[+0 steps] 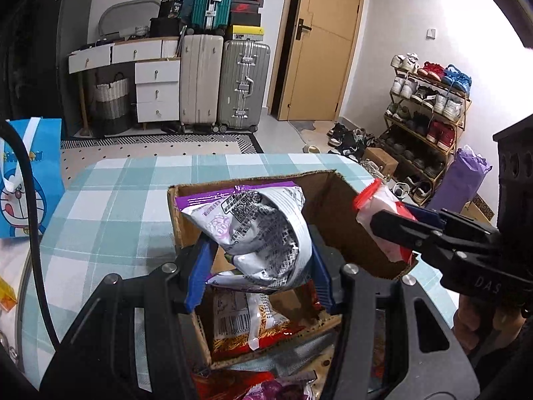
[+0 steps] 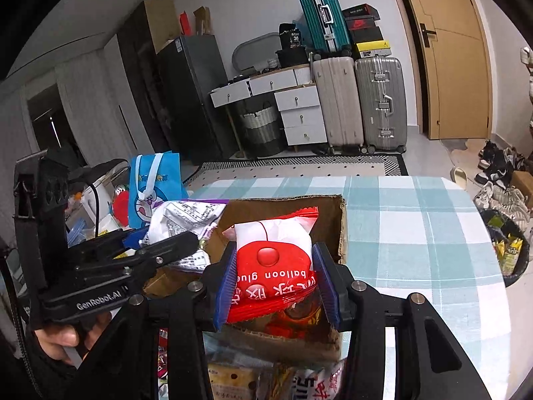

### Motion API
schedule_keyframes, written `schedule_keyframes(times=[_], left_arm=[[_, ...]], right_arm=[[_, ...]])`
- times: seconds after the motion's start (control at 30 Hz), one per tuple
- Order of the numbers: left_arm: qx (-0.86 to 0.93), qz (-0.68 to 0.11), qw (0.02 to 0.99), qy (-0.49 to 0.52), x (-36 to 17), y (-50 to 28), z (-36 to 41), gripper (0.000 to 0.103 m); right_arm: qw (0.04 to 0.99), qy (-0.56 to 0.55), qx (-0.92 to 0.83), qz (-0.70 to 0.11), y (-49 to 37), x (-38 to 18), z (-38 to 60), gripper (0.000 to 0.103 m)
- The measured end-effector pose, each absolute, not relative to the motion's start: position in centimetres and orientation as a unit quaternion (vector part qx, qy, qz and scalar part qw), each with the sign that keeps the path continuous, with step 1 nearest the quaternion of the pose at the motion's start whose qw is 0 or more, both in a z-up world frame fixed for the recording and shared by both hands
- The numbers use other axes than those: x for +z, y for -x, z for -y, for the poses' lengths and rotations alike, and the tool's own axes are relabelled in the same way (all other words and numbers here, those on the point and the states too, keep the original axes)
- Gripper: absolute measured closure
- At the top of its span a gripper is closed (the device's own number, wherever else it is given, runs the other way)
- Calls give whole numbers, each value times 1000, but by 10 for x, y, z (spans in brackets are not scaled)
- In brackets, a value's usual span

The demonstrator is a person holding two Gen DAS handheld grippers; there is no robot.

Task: Organize snacks
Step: 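Carry both packs over the cardboard box and open both grippers to drop them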

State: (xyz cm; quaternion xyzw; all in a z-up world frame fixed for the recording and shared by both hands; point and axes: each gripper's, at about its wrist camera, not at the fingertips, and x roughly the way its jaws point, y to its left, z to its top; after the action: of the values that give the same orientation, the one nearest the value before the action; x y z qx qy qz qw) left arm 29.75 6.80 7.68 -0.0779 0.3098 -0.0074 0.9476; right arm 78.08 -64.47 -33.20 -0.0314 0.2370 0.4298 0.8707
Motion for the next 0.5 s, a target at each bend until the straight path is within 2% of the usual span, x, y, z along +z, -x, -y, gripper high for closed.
schedule_keyframes(times=[0.5], left_arm=[[10,-341,939,44,38,-342,-55,53]], right_arm=[[872,50,417,-251,-801,-346,619,58]])
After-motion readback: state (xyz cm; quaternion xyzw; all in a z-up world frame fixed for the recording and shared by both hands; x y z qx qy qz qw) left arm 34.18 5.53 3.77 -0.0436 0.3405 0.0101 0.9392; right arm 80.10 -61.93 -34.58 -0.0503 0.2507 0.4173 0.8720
